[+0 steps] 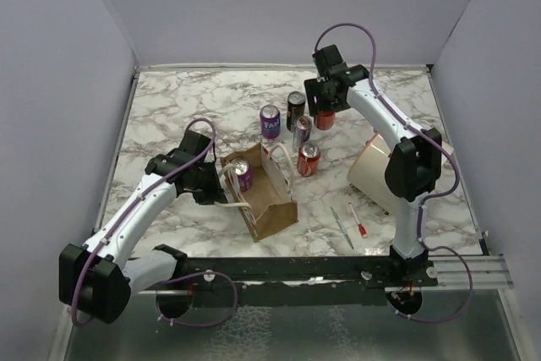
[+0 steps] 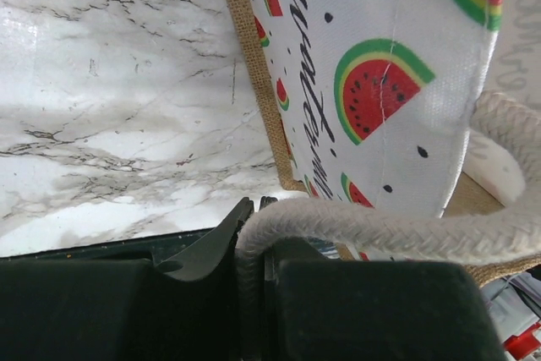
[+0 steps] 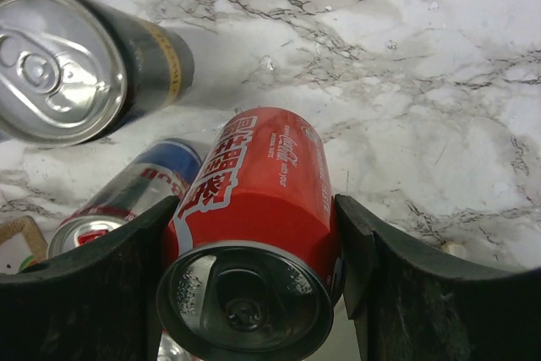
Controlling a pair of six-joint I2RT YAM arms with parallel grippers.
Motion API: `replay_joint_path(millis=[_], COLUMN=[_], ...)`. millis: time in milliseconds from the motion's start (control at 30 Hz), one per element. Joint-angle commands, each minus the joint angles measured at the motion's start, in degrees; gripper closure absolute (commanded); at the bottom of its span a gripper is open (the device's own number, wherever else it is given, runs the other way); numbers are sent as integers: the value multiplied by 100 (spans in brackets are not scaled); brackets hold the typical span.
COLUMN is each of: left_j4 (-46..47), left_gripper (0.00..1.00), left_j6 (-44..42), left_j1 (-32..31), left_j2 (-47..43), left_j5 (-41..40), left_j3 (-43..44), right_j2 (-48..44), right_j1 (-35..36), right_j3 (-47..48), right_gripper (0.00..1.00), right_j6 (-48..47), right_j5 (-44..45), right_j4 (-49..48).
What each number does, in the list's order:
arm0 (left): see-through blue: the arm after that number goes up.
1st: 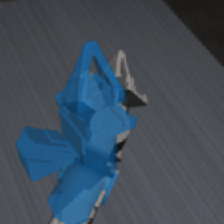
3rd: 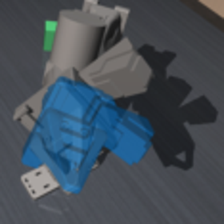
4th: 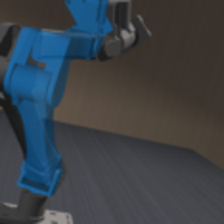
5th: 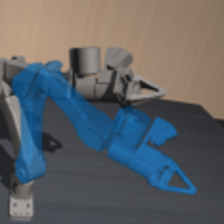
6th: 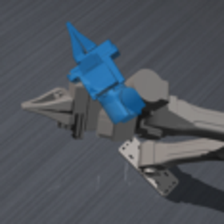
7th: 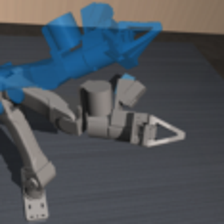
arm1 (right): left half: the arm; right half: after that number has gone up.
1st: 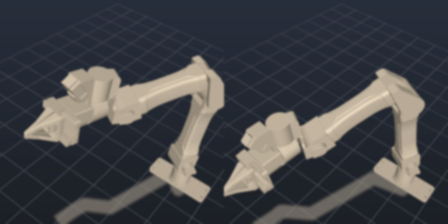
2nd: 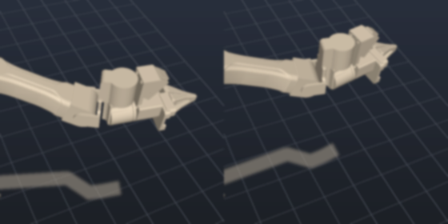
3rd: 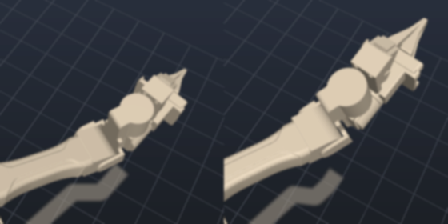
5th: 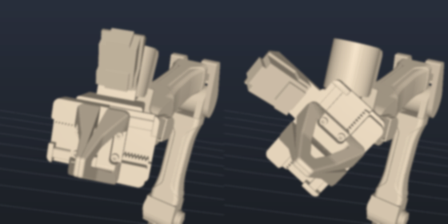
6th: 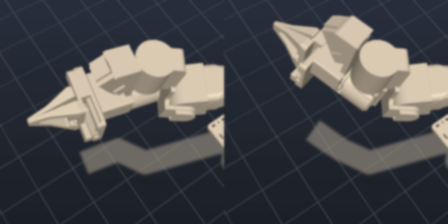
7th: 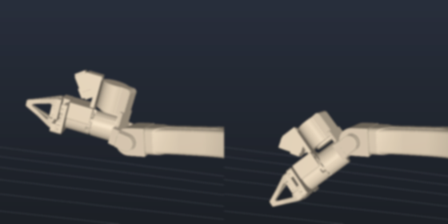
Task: Take the beverage out of the canvas bag
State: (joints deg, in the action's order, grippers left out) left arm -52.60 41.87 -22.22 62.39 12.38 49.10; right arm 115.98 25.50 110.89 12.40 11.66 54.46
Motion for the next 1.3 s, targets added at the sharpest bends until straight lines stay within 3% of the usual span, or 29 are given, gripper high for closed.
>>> replay_joint_path(millis=[0, 367, 667, 1067, 1267], left_j4=[47, -105, -159, -179, -168], left_gripper=[100, 100, 100, 100, 100], left_j6=[-131, -394, -488, -511, -567], left_j1=[-2, -4, -2, -2, -4], left_j2=[130, 424, 391, 300, 300], left_j5=[-120, -312, -377, -445, -474], left_j3=[219, 407, 360, 358, 408], right_j2=[157, 792, 1146, 1079, 928], right_j1=[-191, -300, -348, -359, -363], right_j3=[461, 661, 767, 553, 469], right_gripper=[98, 97, 88, 52, 38], right_j6=[49, 34, 43, -32, -88], right_j5=[-258, -441, -639, -577, -463], right_j4=[-144, -129, -84, -139, -144])
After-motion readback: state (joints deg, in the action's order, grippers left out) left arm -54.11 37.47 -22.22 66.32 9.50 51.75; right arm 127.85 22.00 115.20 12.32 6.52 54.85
